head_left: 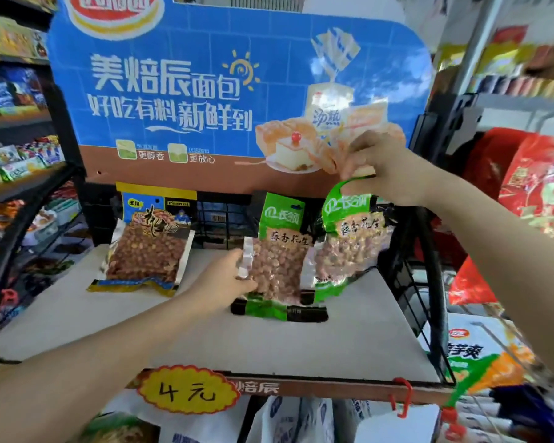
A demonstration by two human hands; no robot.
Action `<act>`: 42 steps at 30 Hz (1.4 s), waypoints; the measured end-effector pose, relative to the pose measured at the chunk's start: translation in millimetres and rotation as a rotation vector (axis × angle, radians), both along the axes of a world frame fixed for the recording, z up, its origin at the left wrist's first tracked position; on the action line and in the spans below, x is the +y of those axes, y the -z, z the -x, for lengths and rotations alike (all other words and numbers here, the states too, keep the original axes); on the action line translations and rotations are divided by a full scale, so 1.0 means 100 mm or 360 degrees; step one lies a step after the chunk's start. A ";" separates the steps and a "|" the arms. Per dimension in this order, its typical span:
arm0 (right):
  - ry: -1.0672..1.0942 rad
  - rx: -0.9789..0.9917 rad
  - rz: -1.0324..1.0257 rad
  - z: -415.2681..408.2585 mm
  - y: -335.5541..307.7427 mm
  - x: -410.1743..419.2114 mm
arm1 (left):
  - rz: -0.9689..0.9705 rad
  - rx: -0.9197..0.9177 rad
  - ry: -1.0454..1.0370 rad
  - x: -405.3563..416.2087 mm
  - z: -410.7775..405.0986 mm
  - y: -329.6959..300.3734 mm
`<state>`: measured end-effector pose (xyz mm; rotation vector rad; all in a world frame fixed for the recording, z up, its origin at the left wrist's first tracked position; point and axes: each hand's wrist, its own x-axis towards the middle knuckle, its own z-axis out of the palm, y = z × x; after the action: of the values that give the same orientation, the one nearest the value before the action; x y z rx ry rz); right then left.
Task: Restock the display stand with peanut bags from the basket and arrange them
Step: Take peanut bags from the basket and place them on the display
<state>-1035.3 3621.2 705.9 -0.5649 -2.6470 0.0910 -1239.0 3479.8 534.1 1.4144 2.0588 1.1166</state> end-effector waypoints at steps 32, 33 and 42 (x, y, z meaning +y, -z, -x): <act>0.0855 0.0345 -0.0141 -0.73 1.16 -1.15 | -0.0580 0.1154 0.1082 -0.71 -0.82 -0.38; 0.0932 0.0316 -0.0094 -0.91 1.29 -1.33 | -0.0641 0.1173 0.1213 -0.75 -0.96 -0.33; 0.1770 0.0040 0.0606 -2.68 2.83 -2.92 | -0.0031 0.1425 0.2060 -0.97 -2.61 0.87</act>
<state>-767.0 3329.0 423.3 -2.0123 -1.9279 0.2512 -977.9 3383.0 446.6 2.8511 0.9102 -0.0975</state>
